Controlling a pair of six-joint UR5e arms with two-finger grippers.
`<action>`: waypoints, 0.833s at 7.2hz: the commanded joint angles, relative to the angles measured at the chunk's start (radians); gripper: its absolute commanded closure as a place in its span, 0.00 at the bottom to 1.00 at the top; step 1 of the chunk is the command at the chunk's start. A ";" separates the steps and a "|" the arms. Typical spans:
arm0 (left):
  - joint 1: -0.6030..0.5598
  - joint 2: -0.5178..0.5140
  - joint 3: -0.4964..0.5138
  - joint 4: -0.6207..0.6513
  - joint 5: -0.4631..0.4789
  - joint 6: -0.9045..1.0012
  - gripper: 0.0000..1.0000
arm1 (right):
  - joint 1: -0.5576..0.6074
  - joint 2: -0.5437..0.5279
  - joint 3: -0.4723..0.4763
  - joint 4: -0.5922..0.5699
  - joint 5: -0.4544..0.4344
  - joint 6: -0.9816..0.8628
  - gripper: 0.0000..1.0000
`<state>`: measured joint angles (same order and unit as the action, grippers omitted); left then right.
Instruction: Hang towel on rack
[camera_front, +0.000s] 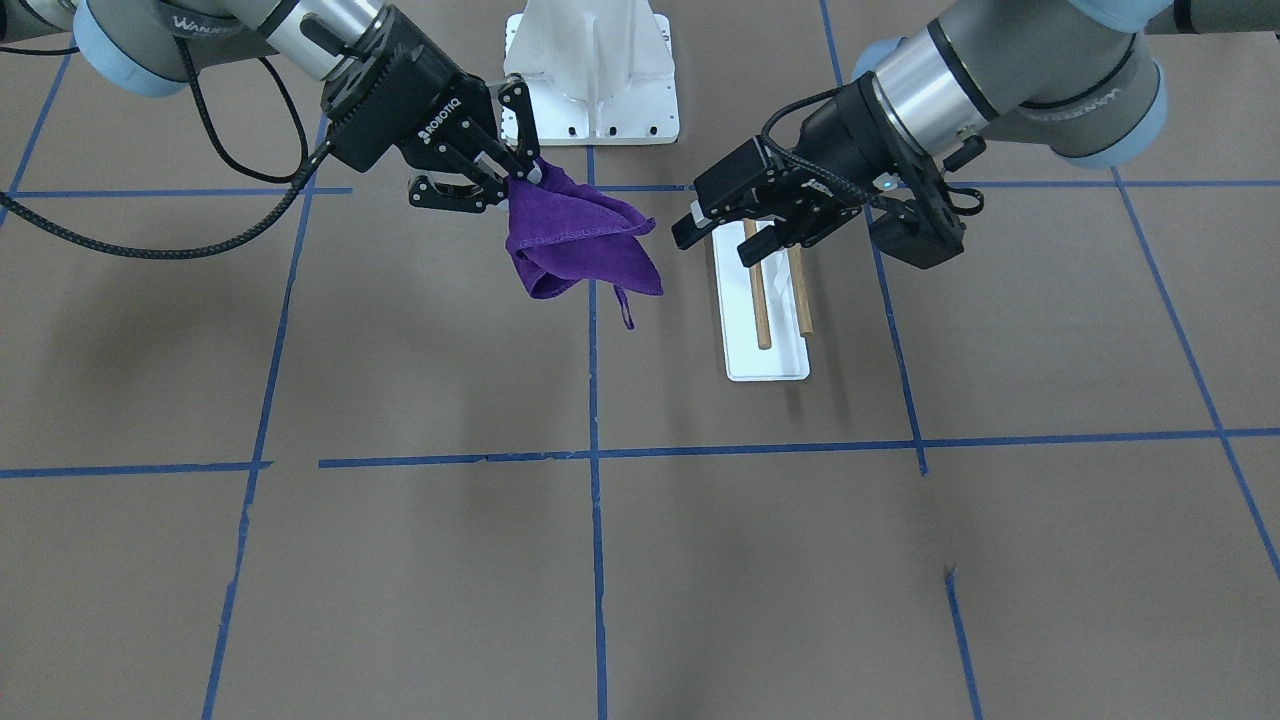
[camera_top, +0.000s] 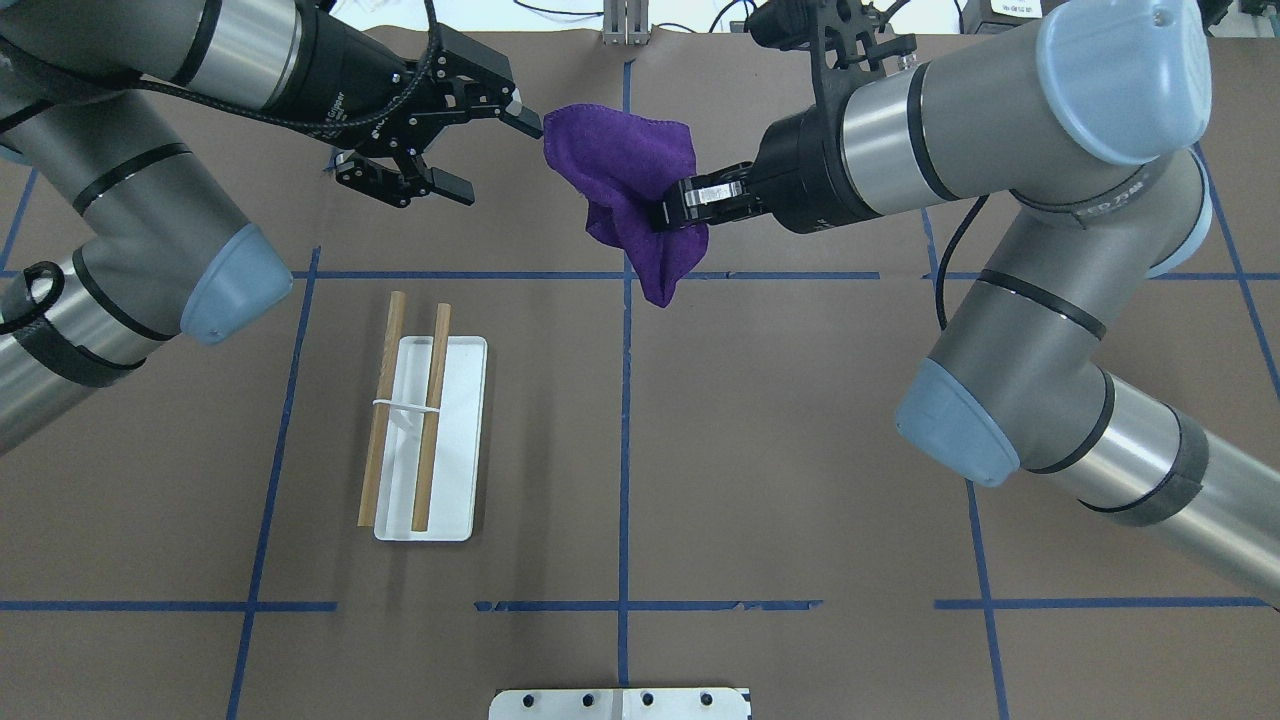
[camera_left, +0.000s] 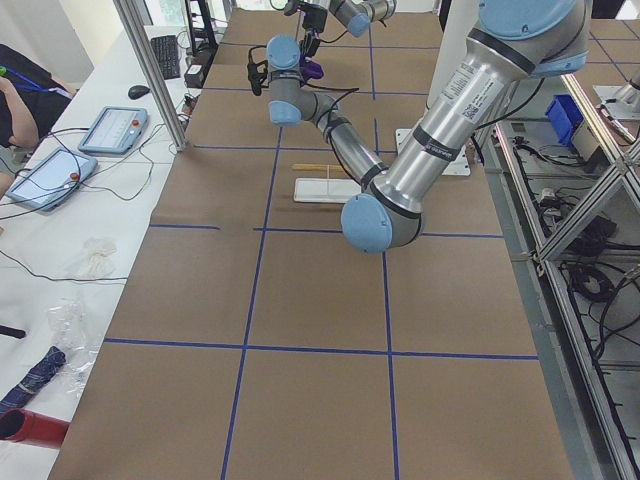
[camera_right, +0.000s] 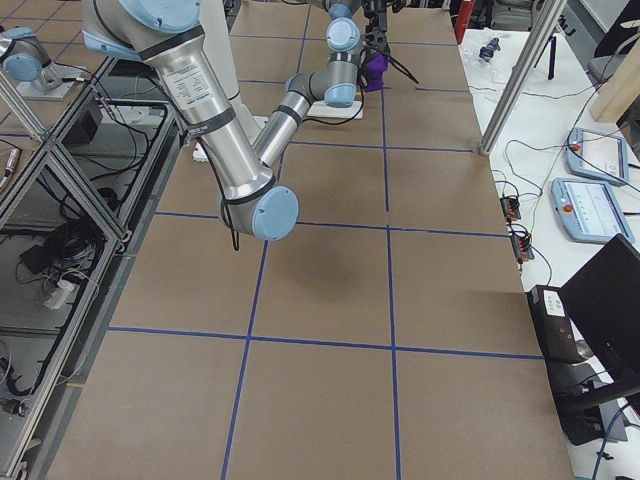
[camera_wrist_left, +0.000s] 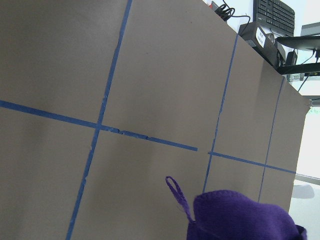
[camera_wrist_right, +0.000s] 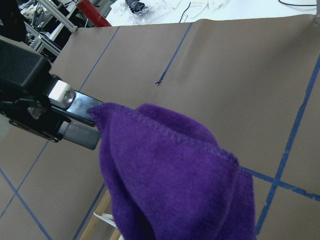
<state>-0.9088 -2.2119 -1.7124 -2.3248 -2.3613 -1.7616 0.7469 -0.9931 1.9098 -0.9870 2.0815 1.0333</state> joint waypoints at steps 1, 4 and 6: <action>0.010 -0.020 0.004 -0.004 0.001 -0.019 0.09 | -0.017 -0.001 0.001 0.050 -0.005 -0.001 1.00; 0.010 -0.022 0.010 -0.002 0.001 -0.019 0.11 | -0.023 -0.013 0.006 0.087 -0.003 -0.002 1.00; 0.005 -0.025 0.010 -0.002 0.001 -0.021 0.11 | -0.027 -0.024 0.012 0.085 -0.005 -0.001 1.00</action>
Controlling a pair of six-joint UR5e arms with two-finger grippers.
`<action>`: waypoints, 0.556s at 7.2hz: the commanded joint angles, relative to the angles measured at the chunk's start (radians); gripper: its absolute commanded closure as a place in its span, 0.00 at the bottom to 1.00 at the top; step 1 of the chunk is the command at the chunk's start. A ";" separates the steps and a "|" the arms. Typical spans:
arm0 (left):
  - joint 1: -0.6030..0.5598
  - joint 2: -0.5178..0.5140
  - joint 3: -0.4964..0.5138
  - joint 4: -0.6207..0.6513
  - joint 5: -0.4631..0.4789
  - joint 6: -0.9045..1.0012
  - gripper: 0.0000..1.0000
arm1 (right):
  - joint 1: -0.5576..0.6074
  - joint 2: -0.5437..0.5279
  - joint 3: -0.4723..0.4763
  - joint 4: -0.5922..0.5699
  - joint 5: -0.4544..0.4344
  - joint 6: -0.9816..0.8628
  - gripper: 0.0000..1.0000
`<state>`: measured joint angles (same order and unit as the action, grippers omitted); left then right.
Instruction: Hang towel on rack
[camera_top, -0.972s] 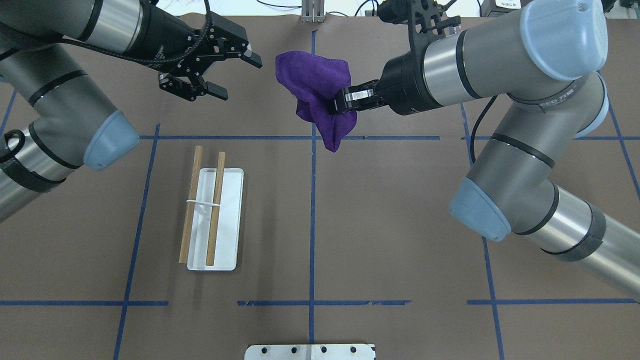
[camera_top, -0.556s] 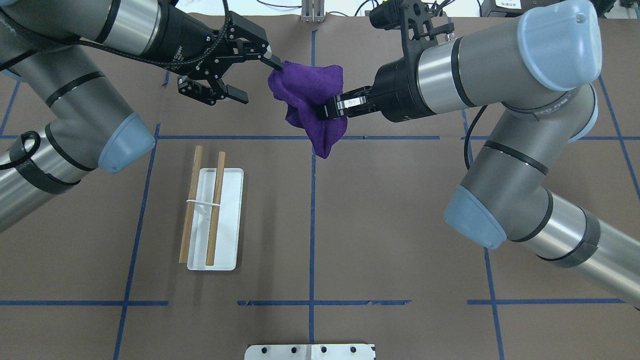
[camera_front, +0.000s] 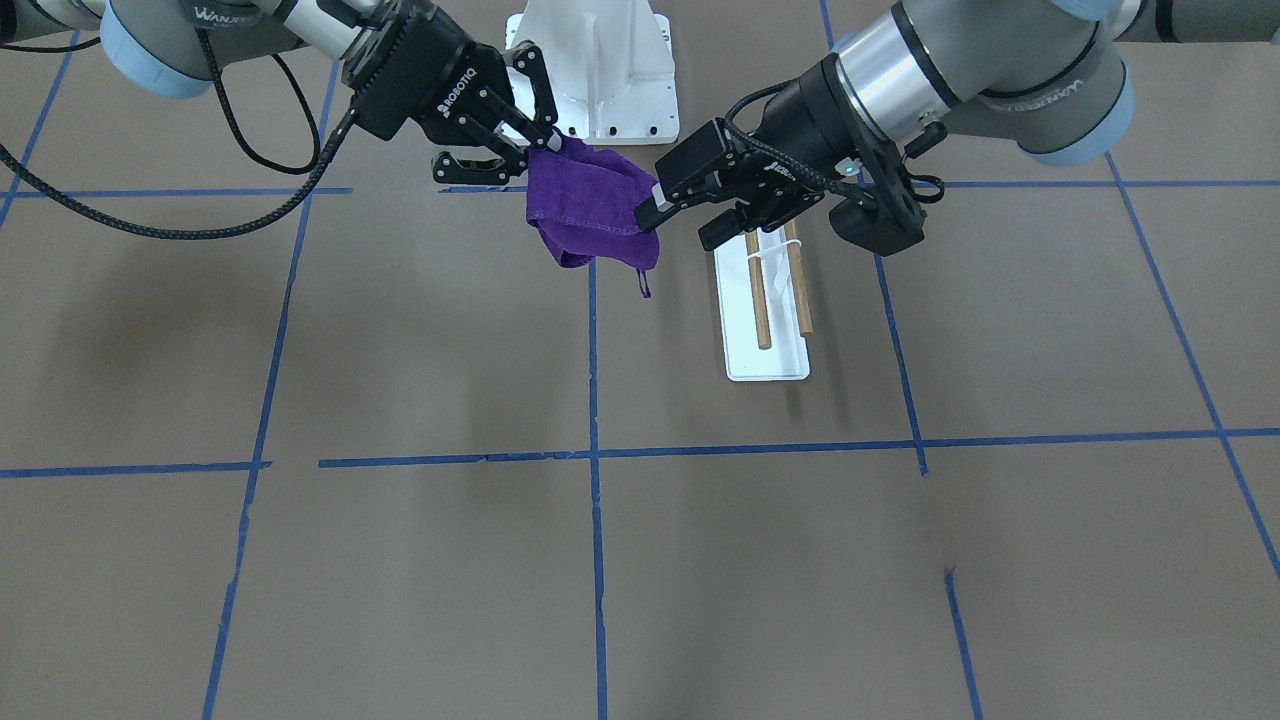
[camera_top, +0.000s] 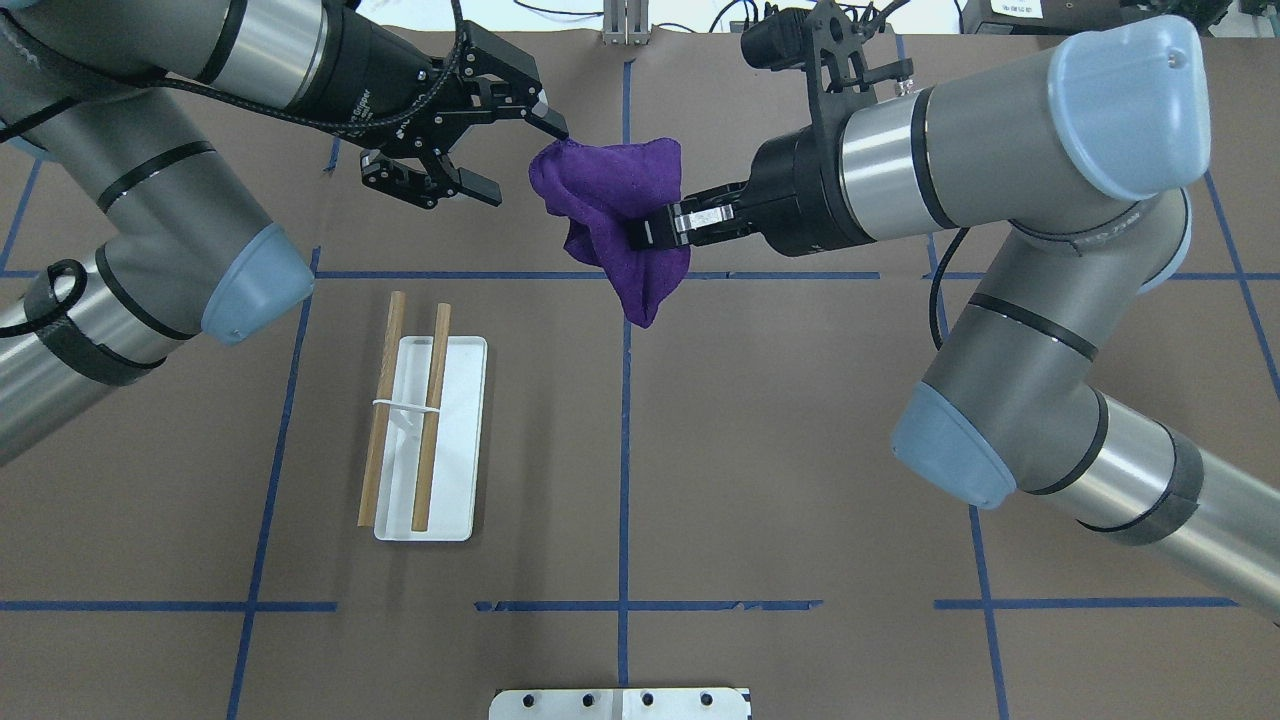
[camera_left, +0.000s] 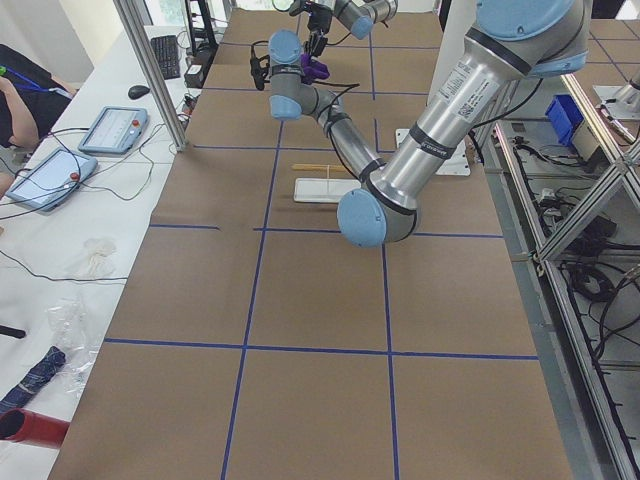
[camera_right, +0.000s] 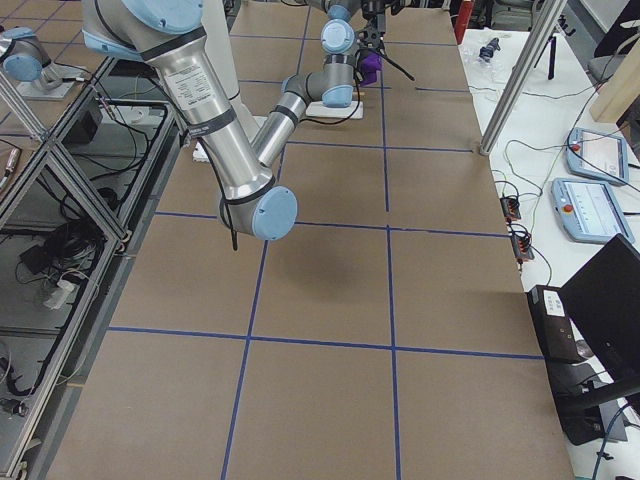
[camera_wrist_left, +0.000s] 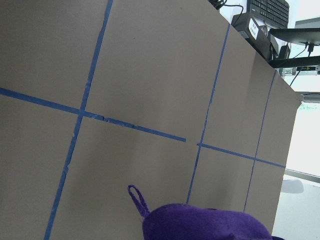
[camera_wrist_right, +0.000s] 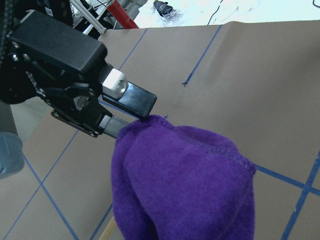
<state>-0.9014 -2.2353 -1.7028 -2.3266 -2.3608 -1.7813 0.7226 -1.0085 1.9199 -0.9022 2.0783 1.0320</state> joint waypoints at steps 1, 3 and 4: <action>-0.002 -0.003 -0.001 -0.002 0.000 -0.001 0.11 | -0.008 -0.018 -0.001 0.000 -0.003 0.000 1.00; -0.002 -0.013 -0.011 -0.003 -0.002 -0.015 0.12 | -0.011 -0.027 -0.001 0.000 -0.006 0.000 1.00; -0.002 -0.020 -0.012 -0.003 0.000 -0.018 0.13 | -0.017 -0.028 -0.002 0.000 -0.017 0.000 1.00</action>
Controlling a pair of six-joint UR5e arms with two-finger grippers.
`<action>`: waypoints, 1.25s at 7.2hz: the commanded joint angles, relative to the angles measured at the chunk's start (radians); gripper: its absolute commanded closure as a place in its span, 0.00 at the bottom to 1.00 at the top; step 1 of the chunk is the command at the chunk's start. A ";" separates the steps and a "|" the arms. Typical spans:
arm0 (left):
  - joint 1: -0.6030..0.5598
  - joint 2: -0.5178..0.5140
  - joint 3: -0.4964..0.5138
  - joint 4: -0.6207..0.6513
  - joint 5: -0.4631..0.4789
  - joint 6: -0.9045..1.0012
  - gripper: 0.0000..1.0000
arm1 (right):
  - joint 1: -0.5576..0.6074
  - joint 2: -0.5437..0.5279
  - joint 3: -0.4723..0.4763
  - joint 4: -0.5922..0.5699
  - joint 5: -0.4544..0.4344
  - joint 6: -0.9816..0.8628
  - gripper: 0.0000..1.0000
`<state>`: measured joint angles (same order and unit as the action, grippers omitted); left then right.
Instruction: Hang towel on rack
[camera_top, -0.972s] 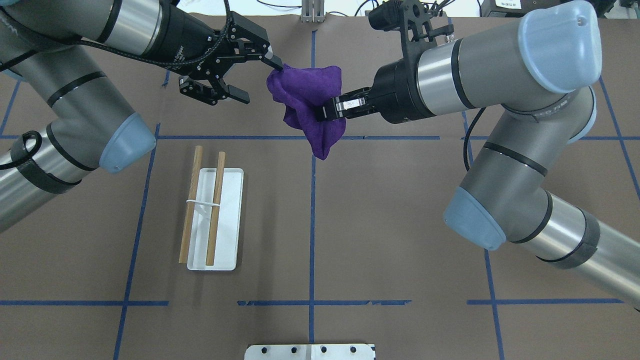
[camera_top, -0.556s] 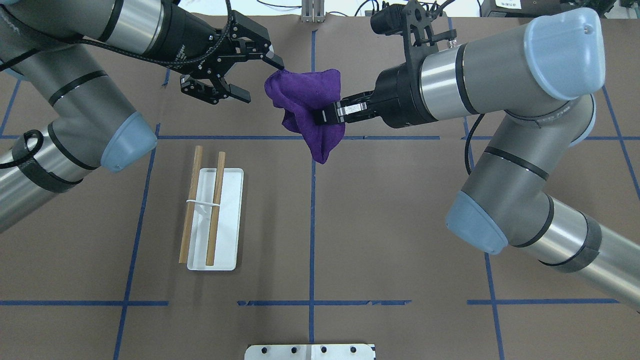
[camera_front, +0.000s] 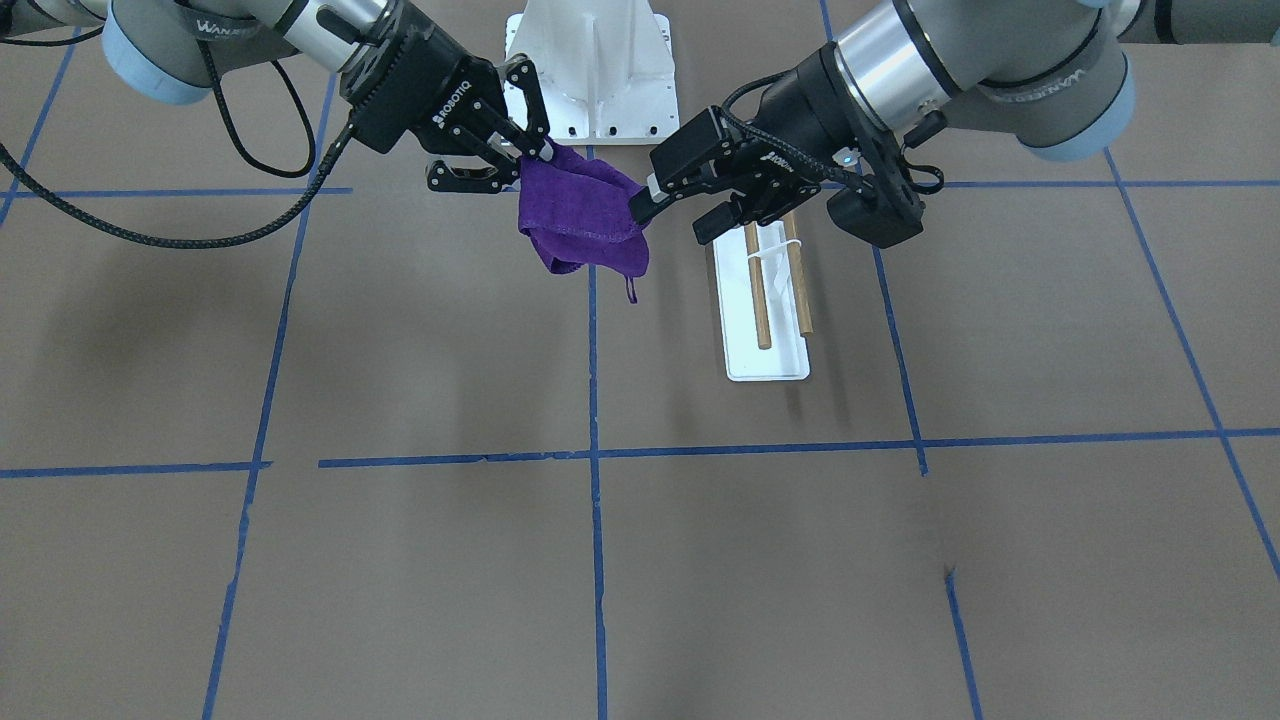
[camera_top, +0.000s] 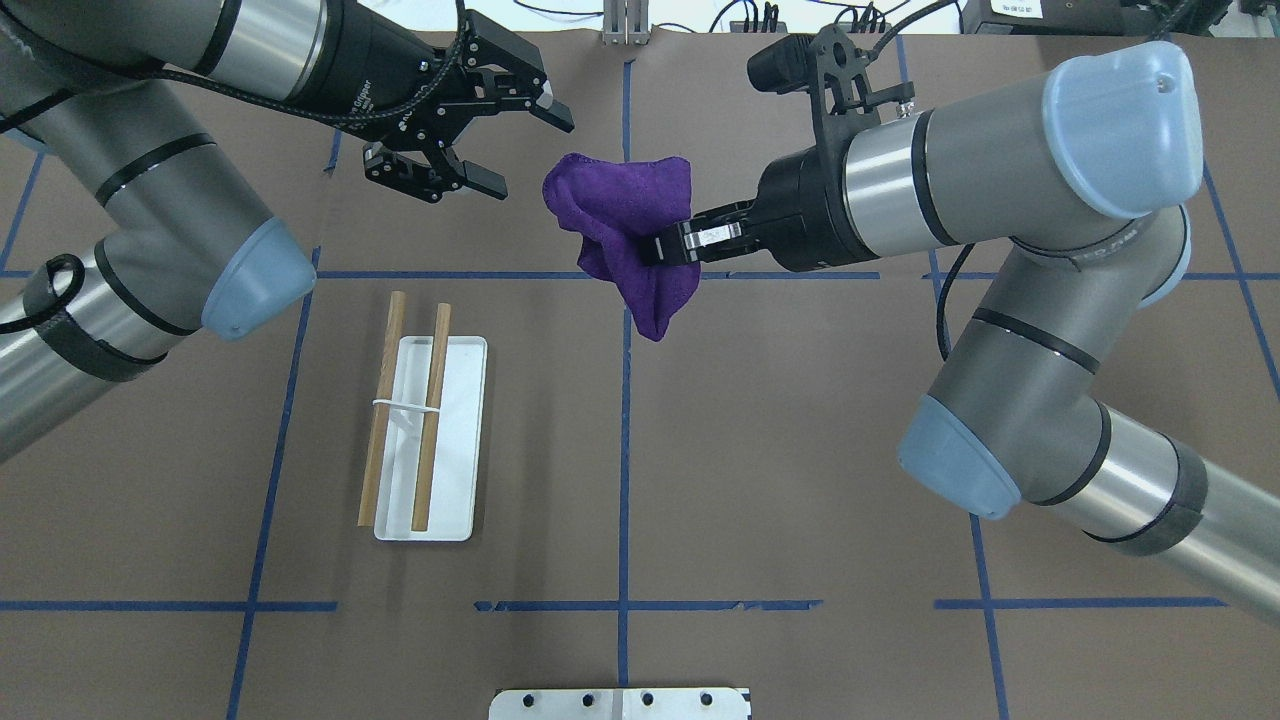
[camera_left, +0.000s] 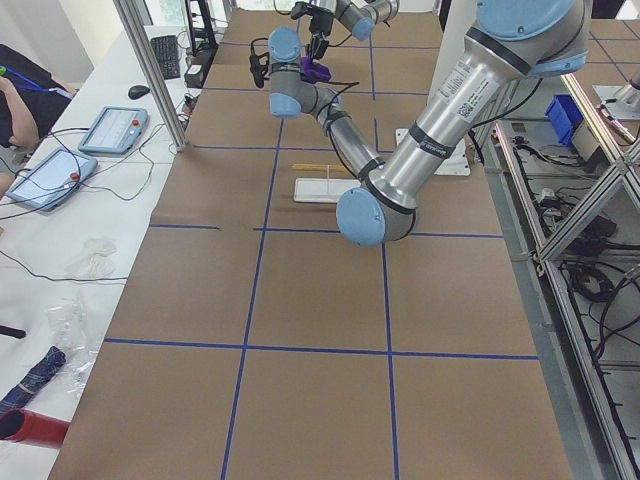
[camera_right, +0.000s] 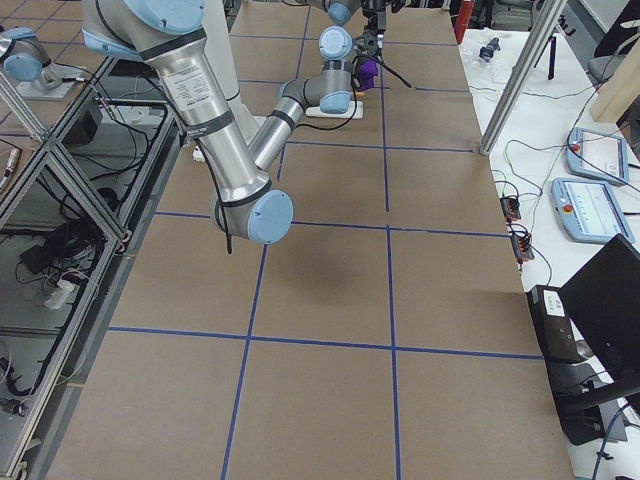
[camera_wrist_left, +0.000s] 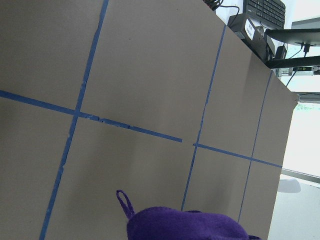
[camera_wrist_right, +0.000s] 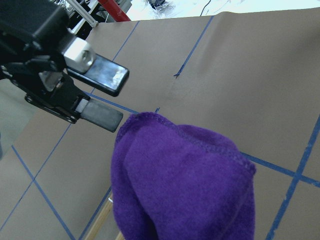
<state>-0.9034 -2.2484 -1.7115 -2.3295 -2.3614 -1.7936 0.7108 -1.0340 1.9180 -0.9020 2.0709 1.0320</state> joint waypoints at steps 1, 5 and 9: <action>0.000 -0.008 -0.004 -0.001 0.001 -0.004 0.15 | -0.007 -0.001 0.001 0.000 -0.011 0.000 1.00; 0.006 -0.013 0.009 -0.004 0.001 0.000 0.26 | -0.014 0.005 0.001 0.000 -0.012 0.002 1.00; 0.017 -0.013 0.010 -0.010 0.002 0.010 0.38 | -0.017 0.006 -0.001 0.000 -0.012 0.002 1.00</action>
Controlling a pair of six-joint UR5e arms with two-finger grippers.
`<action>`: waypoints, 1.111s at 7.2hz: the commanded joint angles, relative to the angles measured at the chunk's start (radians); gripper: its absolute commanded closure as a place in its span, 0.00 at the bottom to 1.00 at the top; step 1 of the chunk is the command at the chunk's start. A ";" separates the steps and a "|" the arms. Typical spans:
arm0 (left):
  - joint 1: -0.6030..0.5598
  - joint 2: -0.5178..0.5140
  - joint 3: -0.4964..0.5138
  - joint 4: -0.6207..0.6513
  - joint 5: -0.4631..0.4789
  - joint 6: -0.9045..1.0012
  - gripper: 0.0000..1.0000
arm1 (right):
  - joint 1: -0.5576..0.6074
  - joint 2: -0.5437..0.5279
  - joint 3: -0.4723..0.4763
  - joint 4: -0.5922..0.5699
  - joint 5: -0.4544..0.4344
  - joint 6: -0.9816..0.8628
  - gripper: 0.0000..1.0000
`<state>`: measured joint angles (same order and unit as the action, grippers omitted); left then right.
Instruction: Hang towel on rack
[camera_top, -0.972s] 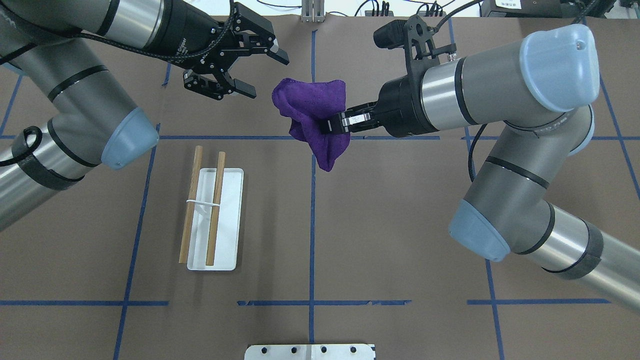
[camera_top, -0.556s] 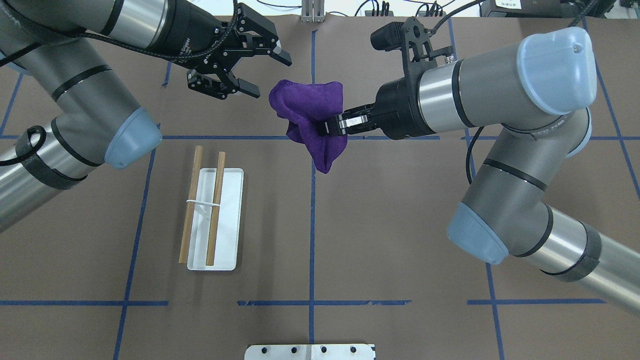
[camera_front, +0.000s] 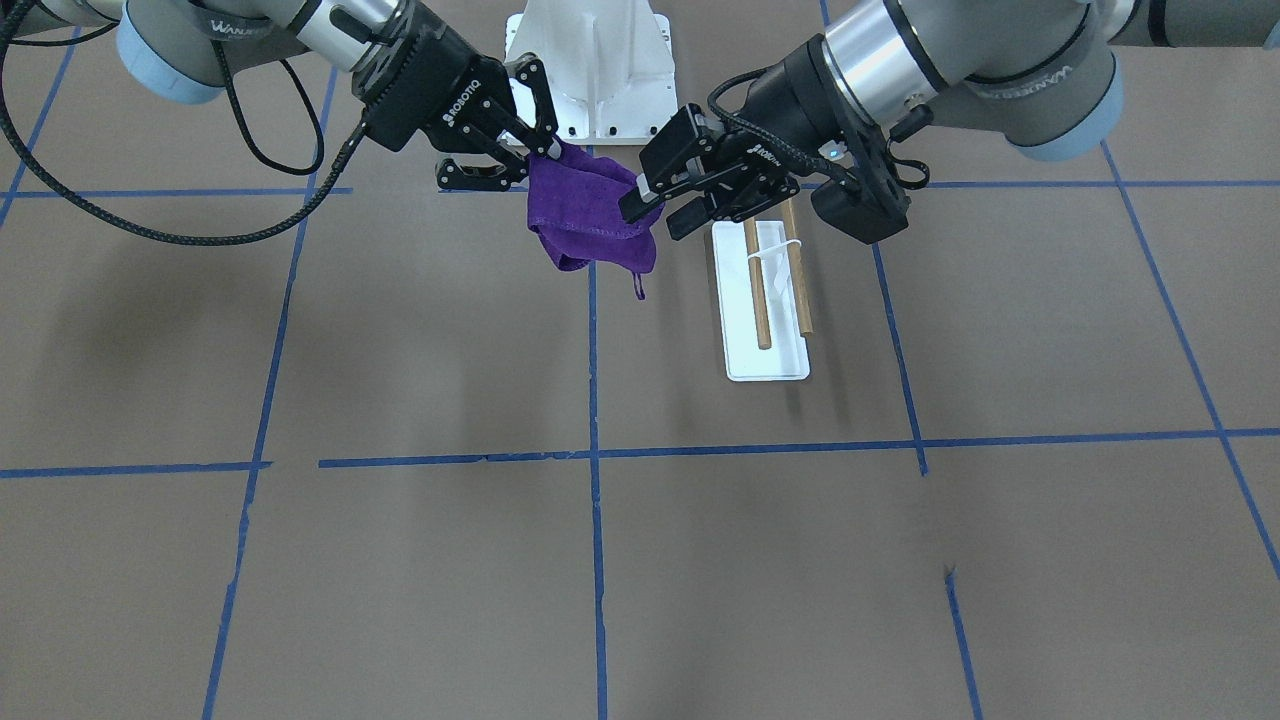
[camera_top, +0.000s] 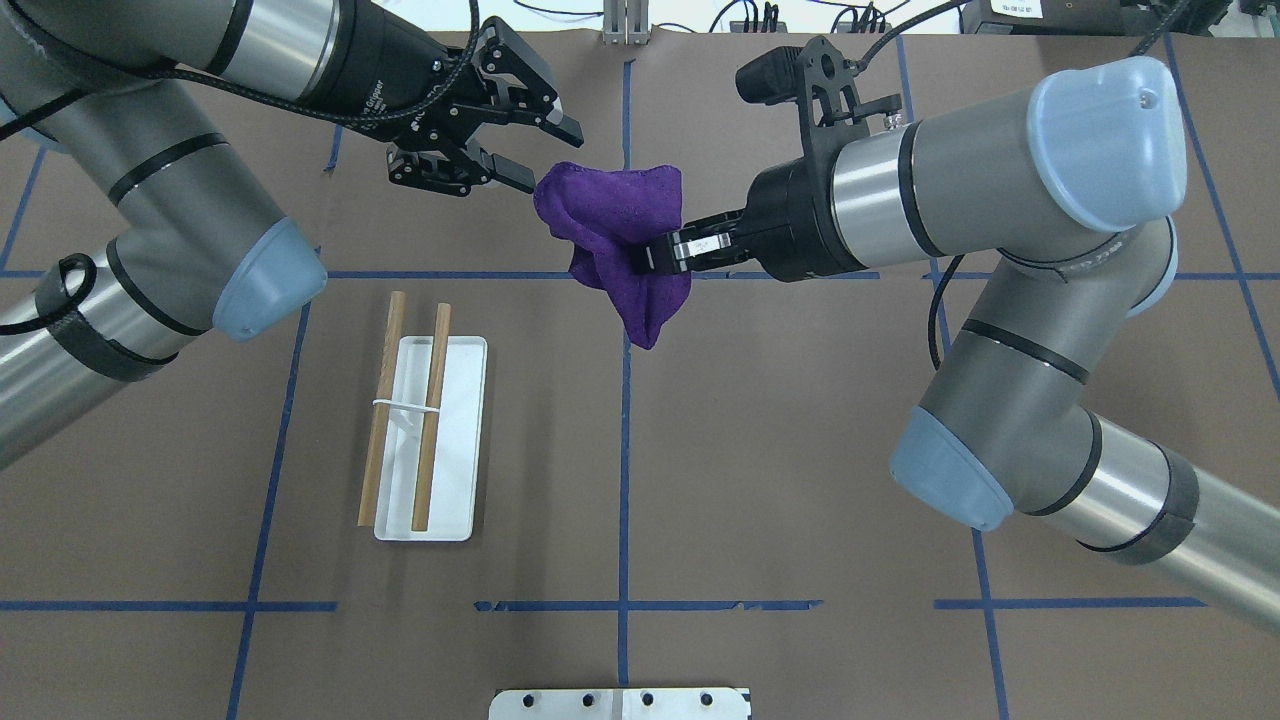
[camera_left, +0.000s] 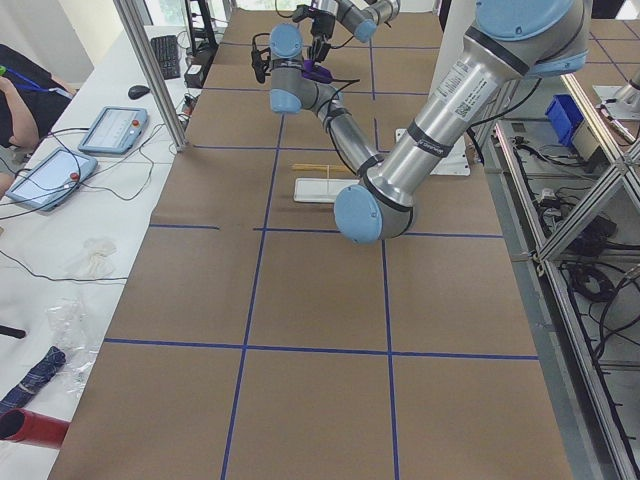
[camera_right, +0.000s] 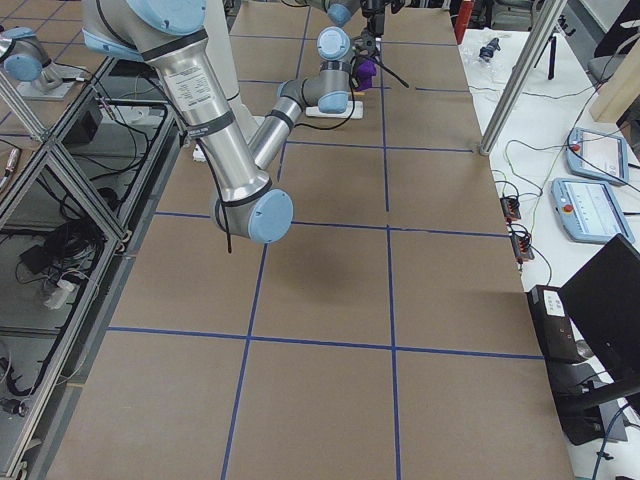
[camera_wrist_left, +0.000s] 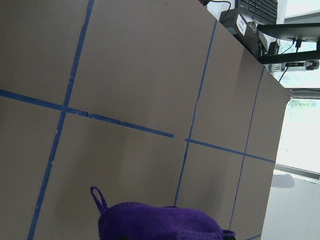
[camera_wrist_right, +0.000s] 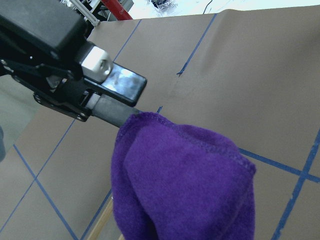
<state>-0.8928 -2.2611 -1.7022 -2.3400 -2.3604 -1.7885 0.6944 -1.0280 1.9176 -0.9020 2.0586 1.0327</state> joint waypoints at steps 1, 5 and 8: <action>0.009 0.000 0.001 -0.001 0.001 0.006 0.38 | -0.001 0.000 0.000 0.000 0.000 0.001 1.00; 0.011 0.002 -0.005 -0.005 0.000 0.001 0.44 | -0.003 0.000 -0.003 0.000 0.000 0.000 1.00; 0.009 0.002 -0.010 -0.005 0.001 0.006 0.51 | -0.006 0.000 -0.005 0.000 -0.002 0.001 1.00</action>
<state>-0.8829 -2.2596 -1.7109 -2.3455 -2.3604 -1.7839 0.6902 -1.0278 1.9135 -0.9020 2.0582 1.0327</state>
